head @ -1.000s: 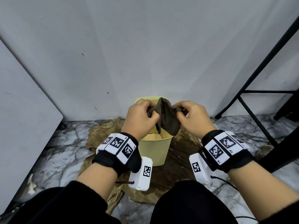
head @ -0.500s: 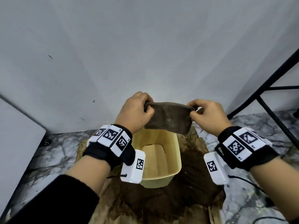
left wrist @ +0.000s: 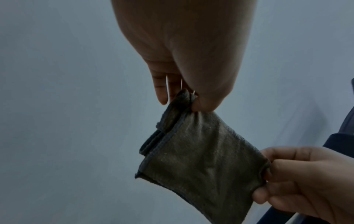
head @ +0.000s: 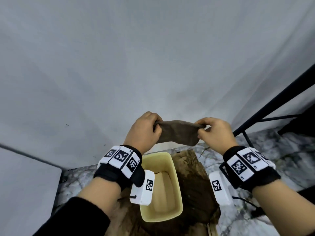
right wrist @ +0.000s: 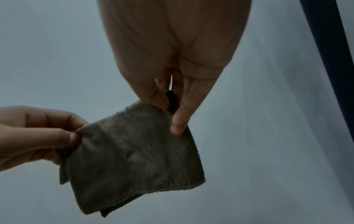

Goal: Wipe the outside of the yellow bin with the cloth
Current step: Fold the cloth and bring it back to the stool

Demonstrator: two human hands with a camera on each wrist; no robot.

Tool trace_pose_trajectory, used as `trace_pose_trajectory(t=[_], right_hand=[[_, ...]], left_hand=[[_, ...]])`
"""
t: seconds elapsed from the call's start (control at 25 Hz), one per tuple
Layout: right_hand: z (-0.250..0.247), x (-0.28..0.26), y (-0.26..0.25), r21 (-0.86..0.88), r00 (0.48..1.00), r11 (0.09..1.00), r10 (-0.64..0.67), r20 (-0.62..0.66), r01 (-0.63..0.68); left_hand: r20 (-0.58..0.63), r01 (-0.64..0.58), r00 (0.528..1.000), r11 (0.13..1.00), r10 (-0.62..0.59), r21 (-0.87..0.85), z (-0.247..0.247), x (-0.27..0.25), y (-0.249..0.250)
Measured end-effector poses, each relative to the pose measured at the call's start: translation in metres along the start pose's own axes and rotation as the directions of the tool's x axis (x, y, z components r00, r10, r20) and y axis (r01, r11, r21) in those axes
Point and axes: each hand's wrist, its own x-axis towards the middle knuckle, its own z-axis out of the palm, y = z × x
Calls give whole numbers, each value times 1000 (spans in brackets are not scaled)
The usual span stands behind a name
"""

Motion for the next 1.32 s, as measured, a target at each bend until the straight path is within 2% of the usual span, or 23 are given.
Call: trace_pose_trajectory(t=[0.2,0.36,0.52,0.64,0.8,0.96,1.12,1.32], right_hand=[[-80,-34,-98,16,999,999,40,28,-40],[-136,-82,-169,18,998,998,67,22,-67],[-167,-122,-219,-81,1000,997,1,-17,-2],[-183,-142,-237,-121,995,992,-38,-89,27],[-209,-165,-245,-164,992,986,-30,-122,10],[-249,-180,-238,-187,987,982,-11,-158,-19],[-294,-193,-207,-212,987,974,39,-157,-73],[-362,-211,-150,-177,966,973,104,-236,-148]], left_hand=[[21,-25,999,1000,25,-10,-106,-6,70],[43,-40,998,998,42,-47,-185,-32,122],[51,-85,995,996,87,-40,-237,-46,164],[40,-154,987,987,156,-33,-261,-48,186],[38,-234,971,971,236,-43,-276,-51,207],[88,-317,943,947,320,-41,-268,-52,240],[208,-396,895,917,395,-40,-244,-43,280],[282,-473,831,876,479,-94,-194,-26,357]])
